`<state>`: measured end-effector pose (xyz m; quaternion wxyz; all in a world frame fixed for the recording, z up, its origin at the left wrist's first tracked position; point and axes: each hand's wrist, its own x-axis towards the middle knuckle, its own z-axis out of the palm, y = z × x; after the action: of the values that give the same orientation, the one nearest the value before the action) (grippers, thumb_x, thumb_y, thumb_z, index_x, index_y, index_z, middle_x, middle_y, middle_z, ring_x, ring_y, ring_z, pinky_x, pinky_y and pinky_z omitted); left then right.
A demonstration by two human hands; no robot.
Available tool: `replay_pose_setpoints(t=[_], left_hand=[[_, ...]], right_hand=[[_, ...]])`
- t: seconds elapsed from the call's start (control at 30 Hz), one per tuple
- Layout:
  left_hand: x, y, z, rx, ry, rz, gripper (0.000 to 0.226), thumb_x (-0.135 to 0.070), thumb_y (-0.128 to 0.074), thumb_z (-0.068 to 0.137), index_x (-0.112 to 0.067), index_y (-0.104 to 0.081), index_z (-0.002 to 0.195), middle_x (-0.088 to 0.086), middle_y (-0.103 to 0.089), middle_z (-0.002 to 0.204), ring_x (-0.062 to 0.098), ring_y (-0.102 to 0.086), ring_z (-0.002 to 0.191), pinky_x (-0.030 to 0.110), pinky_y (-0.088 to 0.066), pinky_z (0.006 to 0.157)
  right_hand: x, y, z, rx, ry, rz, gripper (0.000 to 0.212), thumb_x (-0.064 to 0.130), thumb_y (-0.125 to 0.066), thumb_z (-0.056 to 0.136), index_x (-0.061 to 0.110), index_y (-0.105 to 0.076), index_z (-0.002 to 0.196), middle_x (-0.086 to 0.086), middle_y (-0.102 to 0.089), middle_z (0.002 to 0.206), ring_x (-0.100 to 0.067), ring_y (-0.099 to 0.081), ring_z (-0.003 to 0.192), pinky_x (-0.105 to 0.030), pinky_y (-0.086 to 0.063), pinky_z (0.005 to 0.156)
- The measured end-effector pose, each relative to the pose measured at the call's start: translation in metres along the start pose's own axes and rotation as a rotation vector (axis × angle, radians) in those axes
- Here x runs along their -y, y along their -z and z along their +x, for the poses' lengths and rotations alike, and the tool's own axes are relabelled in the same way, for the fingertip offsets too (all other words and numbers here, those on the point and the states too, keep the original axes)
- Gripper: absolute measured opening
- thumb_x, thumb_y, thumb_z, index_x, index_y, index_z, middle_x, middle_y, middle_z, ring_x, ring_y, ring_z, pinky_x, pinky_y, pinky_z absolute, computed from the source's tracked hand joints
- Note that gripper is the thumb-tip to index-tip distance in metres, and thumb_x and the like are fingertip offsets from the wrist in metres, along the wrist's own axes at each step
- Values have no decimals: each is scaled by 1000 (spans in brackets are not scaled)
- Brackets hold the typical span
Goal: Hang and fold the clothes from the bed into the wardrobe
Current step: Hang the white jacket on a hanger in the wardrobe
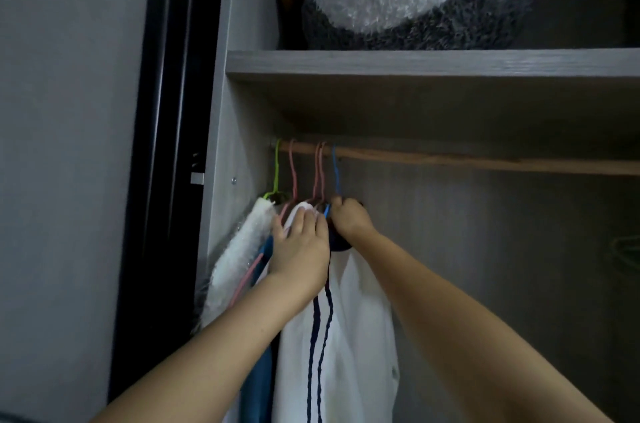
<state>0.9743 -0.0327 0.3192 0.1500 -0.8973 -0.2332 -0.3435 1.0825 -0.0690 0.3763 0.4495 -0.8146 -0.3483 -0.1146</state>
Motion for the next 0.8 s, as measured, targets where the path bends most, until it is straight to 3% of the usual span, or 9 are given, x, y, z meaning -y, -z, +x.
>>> replay_pose_setpoints(t=[0.07, 0.17, 0.27, 0.33, 0.43, 0.57, 0.7, 0.8], left_hand=[[-6, 7, -4, -37, -32, 5, 68, -18, -42, 96, -9, -3, 152, 13, -5, 159, 25, 2, 147, 59, -1, 115], [-26, 15, -16, -117, -111, 9, 64, -19, -39, 96, -16, -8, 152, 14, -4, 160, 26, 3, 148, 60, 4, 113], [-55, 24, -24, -234, -200, -112, 57, -23, -44, 92, -23, -27, 146, 9, -17, 158, 23, -6, 147, 59, 1, 112], [-75, 26, -29, -299, -248, -232, 53, -23, -54, 87, -20, -44, 139, 11, -33, 152, 25, -21, 145, 59, -7, 112], [-118, 19, -45, -332, -343, -395, 52, -17, -66, 78, -14, -57, 129, 14, -50, 139, 29, -41, 134, 63, -20, 108], [-188, 11, -81, -339, -498, -589, 54, -13, -74, 72, -12, -60, 124, 13, -58, 130, 29, -53, 125, 63, -30, 103], [-267, 19, -132, -303, -620, -811, 53, -10, -74, 71, -12, -62, 123, 10, -61, 126, 27, -56, 121, 62, -31, 103], [-324, 35, -178, -254, -750, -908, 51, -11, -71, 76, -13, -60, 125, 8, -60, 127, 24, -54, 124, 60, -29, 106]], right_hand=[[-11, 7, -19, -90, 51, -91, 40, 26, -27, 104, 2, -56, 117, -22, -57, 124, -36, -52, 114, -37, -38, 86], [-35, 24, -46, -232, 123, -239, 37, 33, -31, 102, 16, -48, 130, -10, -50, 134, -29, -41, 127, -45, -29, 101], [-64, 56, -78, -332, 214, -401, 44, 34, -34, 101, 23, -36, 144, -1, -41, 146, -20, -31, 136, -45, -18, 113], [-85, 80, -101, -371, 222, -506, 46, 34, -35, 101, 23, -32, 146, 4, -36, 150, -15, -25, 140, -47, -10, 117], [-120, 120, -145, -382, 172, -671, 49, 34, -34, 101, 25, -29, 148, 5, -29, 154, -13, -15, 145, -49, -1, 117], [-165, 173, -224, -379, 85, -849, 54, 30, -40, 97, 23, -29, 149, 3, -27, 156, -16, -10, 148, -52, 3, 116], [-203, 221, -321, -376, -56, -969, 56, 26, -46, 95, 21, -32, 148, 1, -30, 155, -19, -14, 148, -57, 1, 115], [-225, 255, -393, -308, -222, -1083, 54, 32, -38, 100, 27, -22, 151, 5, -19, 158, -17, -3, 149, -52, 16, 112]])
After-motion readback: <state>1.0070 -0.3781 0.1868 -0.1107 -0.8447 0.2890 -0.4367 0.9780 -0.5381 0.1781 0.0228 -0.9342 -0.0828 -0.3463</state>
